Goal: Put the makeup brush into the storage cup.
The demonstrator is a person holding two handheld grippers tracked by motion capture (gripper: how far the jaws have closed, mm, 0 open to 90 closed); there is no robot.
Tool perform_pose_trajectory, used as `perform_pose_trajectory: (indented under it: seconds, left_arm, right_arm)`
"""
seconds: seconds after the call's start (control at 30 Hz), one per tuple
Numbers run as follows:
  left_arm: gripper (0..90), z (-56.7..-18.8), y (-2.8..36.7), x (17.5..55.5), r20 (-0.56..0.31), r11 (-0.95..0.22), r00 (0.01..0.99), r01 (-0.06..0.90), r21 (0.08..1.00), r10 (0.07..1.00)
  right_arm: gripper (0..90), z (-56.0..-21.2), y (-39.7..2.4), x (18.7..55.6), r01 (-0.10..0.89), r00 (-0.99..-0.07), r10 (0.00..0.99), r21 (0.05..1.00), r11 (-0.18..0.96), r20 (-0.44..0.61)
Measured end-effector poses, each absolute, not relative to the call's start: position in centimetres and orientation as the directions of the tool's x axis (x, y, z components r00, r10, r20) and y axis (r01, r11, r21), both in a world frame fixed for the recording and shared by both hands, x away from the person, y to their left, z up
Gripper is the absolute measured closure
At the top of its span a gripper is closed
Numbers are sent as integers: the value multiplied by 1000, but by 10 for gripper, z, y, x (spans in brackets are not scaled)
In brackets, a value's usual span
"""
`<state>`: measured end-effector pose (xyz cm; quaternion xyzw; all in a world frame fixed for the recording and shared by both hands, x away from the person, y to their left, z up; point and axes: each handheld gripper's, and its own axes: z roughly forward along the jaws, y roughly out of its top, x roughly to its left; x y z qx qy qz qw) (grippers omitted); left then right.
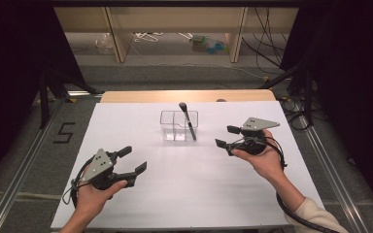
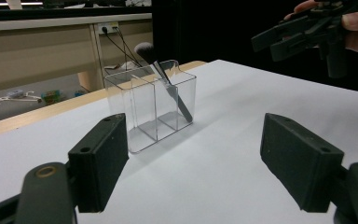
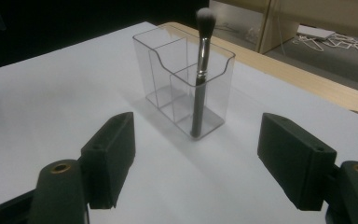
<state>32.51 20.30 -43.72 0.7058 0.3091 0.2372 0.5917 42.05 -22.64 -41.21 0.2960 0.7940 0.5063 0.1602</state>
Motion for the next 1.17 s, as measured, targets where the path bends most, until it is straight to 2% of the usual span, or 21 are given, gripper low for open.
perform_pose_trajectory:
  seconds: [0.43,0.67,0.73,0.8,1.17]
  left_arm:
    - [227,-438,203,326,-26,-115,703,153,982,711]
    - [227,-439,204,326,-31,-114,708,157,981,706]
    - [227,-439,203,326,-32,-114,708,158,981,705]
    - [227,-439,204,325,-31,-116,710,157,981,704]
    - [229,-440,201,325,-40,-114,713,167,979,700]
  right_arm:
    - [285,-419,-239,386,305,-775,627,915,262,79]
    - [282,-424,-247,372,323,-773,630,904,280,82]
    - [282,-427,-247,371,303,-774,629,914,270,70]
    - [281,-428,-246,369,322,-780,619,907,272,91]
    - [278,-434,-246,374,320,-776,628,899,298,68]
